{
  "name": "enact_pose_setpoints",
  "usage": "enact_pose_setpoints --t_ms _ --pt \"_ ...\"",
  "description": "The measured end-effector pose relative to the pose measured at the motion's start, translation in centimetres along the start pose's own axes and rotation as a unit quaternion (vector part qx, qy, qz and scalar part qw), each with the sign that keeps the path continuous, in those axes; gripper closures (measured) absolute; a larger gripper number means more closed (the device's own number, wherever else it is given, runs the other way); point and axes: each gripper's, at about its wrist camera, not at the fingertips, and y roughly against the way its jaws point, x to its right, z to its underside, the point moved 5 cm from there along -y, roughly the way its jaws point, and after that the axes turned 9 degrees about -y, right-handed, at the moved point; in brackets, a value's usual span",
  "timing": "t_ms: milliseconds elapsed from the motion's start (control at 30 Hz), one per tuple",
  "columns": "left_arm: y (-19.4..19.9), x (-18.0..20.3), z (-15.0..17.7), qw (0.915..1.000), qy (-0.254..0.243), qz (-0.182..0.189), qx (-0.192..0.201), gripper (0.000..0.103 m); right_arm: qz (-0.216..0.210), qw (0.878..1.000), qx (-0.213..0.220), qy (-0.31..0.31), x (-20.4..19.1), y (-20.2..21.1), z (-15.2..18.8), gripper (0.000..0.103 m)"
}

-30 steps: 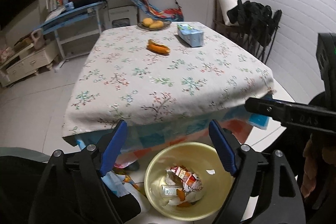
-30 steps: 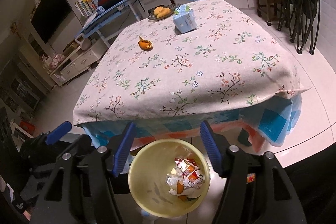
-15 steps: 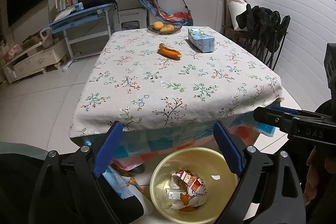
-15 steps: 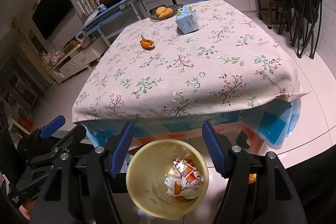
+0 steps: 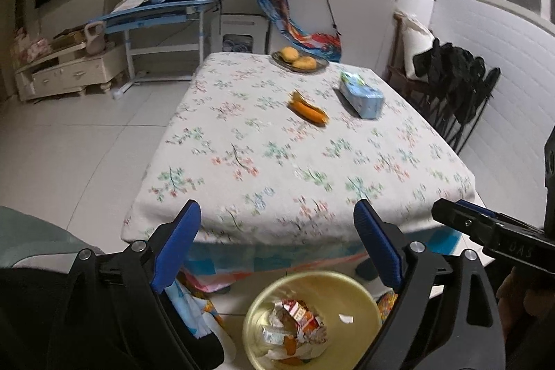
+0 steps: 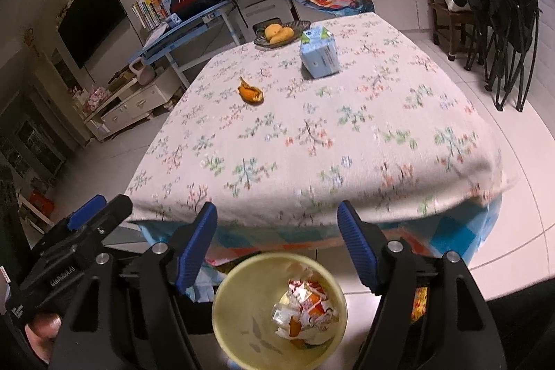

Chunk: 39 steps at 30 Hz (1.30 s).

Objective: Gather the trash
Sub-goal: 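Move both tools back to the table toward the milk carton and last peel, then grasp the light-blue milk carton with the right tool while the left tool grasps the orange peel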

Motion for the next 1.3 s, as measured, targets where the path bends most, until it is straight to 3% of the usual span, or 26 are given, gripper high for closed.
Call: enact_pose_setpoints --t_ms 667,967,1300 --pt "-7.3 -1.8 -4.7 0.9979 0.06 0.003 -0.025 0.015 0.026 0.999 0.018 0.025 -0.2 -5.2 -8.4 0.026" --pt "-12.0 -1.1 -7.5 0.9958 0.082 0.014 -0.04 0.015 0.048 0.997 0.007 0.053 -0.3 -9.7 -13.1 0.024" --pt "-16.9 0.0 -10.2 0.9933 0.099 0.008 -0.059 0.015 0.063 0.997 -0.011 0.054 1.0 -13.9 -16.0 0.024"
